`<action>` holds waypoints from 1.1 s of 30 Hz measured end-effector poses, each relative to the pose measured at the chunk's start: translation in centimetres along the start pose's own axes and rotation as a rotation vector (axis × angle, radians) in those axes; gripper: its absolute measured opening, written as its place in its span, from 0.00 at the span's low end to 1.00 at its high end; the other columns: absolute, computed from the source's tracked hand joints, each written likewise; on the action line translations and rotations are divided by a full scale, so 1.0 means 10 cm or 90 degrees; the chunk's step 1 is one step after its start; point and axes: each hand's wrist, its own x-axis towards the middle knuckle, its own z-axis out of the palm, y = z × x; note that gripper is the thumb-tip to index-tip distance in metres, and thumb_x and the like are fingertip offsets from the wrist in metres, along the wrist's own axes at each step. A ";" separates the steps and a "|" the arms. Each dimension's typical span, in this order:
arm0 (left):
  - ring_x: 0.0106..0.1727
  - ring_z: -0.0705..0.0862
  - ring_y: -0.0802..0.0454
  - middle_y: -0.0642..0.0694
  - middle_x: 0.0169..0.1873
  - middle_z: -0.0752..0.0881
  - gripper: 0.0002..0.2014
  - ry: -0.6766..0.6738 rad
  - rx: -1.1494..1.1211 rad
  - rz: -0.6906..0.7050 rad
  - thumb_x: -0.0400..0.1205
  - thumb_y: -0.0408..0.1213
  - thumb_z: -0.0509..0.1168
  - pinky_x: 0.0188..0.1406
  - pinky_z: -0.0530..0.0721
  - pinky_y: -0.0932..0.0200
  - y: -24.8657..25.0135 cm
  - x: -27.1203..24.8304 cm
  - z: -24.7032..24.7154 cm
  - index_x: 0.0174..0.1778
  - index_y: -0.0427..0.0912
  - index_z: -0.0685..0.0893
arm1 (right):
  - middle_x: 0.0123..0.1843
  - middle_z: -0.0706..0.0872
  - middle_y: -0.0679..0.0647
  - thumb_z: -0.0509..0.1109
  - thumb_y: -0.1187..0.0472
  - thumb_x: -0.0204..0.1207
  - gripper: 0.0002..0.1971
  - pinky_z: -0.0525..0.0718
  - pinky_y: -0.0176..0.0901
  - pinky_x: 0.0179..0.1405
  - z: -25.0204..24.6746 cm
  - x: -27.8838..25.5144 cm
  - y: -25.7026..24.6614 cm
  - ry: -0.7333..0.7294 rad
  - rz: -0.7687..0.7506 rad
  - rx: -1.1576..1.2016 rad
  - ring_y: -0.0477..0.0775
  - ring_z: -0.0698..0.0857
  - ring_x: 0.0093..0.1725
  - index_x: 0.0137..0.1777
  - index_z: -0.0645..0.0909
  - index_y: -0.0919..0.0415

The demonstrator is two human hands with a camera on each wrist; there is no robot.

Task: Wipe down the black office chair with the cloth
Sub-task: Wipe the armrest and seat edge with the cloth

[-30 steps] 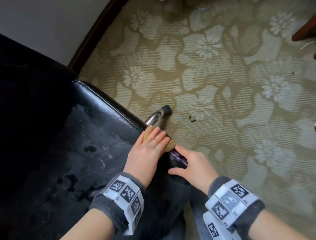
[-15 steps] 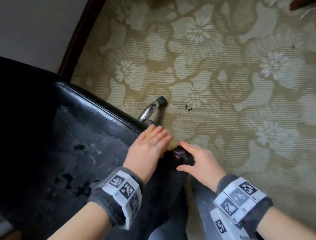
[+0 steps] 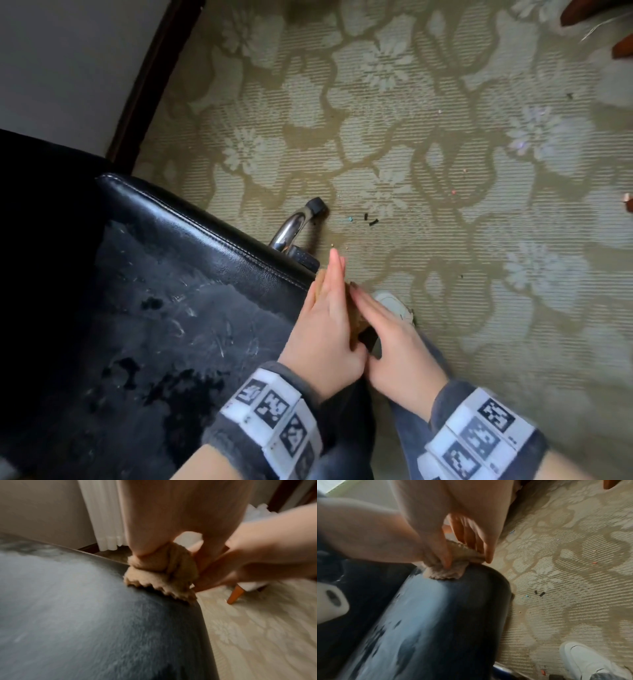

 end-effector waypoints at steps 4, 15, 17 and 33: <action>0.77 0.55 0.74 0.72 0.73 0.39 0.49 -0.012 -0.178 -0.028 0.69 0.36 0.55 0.68 0.56 0.85 0.00 -0.16 -0.29 0.77 0.58 0.28 | 0.82 0.59 0.43 0.56 0.44 0.66 0.40 0.60 0.48 0.80 0.09 0.04 -0.18 -0.043 0.024 -0.003 0.47 0.57 0.82 0.81 0.51 0.43; 0.78 0.28 0.45 0.44 0.76 0.25 0.55 0.038 0.317 -0.234 0.72 0.55 0.70 0.78 0.56 0.33 -0.54 -0.35 -0.40 0.77 0.52 0.31 | 0.61 0.87 0.62 0.82 0.68 0.60 0.24 0.80 0.43 0.63 0.31 0.14 0.02 0.131 -0.059 -0.278 0.60 0.85 0.61 0.58 0.85 0.69; 0.75 0.24 0.49 0.47 0.73 0.21 0.55 0.032 0.305 -0.233 0.73 0.54 0.70 0.78 0.56 0.35 -0.56 -0.34 -0.39 0.76 0.54 0.29 | 0.61 0.87 0.62 0.77 0.71 0.63 0.21 0.65 0.29 0.70 0.24 0.07 0.11 0.136 -0.055 -0.239 0.59 0.85 0.61 0.58 0.84 0.69; 0.74 0.23 0.53 0.53 0.73 0.22 0.56 0.055 0.233 -0.247 0.71 0.50 0.74 0.78 0.50 0.33 -0.61 -0.32 -0.37 0.71 0.64 0.28 | 0.69 0.76 0.41 0.70 0.72 0.73 0.24 0.60 0.07 0.60 -0.04 0.19 0.20 0.055 0.001 0.037 0.25 0.66 0.68 0.67 0.78 0.51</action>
